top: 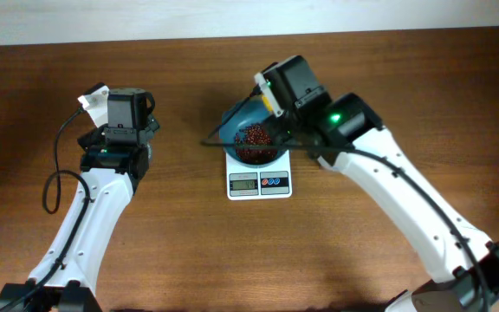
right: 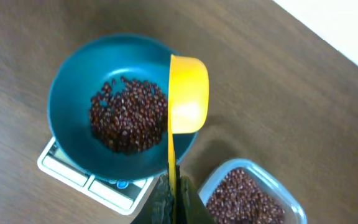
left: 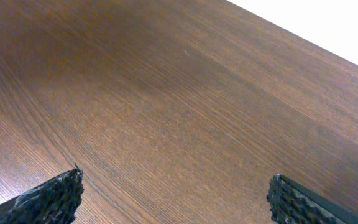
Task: Scoop item into bowl and weigh 50g on scale
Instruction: 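Move the scoop back into the bean tub and scoop beans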
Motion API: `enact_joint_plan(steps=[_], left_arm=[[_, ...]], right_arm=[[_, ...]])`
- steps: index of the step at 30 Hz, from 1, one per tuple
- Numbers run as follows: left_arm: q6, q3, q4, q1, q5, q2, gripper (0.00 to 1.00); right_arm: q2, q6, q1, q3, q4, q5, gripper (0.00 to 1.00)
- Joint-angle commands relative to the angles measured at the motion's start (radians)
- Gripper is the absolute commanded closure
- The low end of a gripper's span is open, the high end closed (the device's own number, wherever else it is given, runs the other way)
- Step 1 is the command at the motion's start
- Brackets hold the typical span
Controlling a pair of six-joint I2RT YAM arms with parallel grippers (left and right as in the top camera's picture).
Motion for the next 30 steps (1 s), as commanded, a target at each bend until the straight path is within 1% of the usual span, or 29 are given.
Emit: enact_joint_plan(steps=[1,3,5,6,9,12,16,24,30], left_arm=[[-0.012,0.012,0.001,0.003,-0.004,0.013,0.01],[-0.012,0.012,0.001,0.003,-0.004,0.013,0.01],[-0.012,0.012,0.001,0.003,-0.004,0.013,0.01],[-0.012,0.012,0.001,0.003,-0.004,0.013,0.01],[-0.012,0.012,0.001,0.003,-0.004,0.013,0.01],[-0.012,0.012,0.001,0.003,-0.004,0.013,0.01],[-0.012,0.012,0.001,0.003,-0.004,0.013,0.01],[-0.012,0.012,0.001,0.003,-0.004,0.013,0.01],[-0.012,0.012,0.001,0.003,-0.004,0.013,0.01]], right_arm=[[-0.084,0.077,-0.085,0.138,-0.128,0.028,0.96],[-0.116,0.109,-0.163,0.142,-0.235,0.027,0.96],[-0.108,0.143,-0.237,0.135,-0.328,-0.005,0.96],[-0.103,0.158,-0.268,0.124,-0.344,-0.011,0.96],[-0.081,0.159,-0.333,0.061,-0.322,-0.039,0.96],[-0.043,0.163,-0.338,-0.003,-0.288,-0.056,0.96],[-0.003,0.209,-0.36,-0.062,-0.23,-0.055,0.96],[0.101,0.208,-0.363,-0.084,-0.217,-0.035,0.96],[0.114,0.208,-0.364,-0.084,-0.211,-0.156,0.96]])
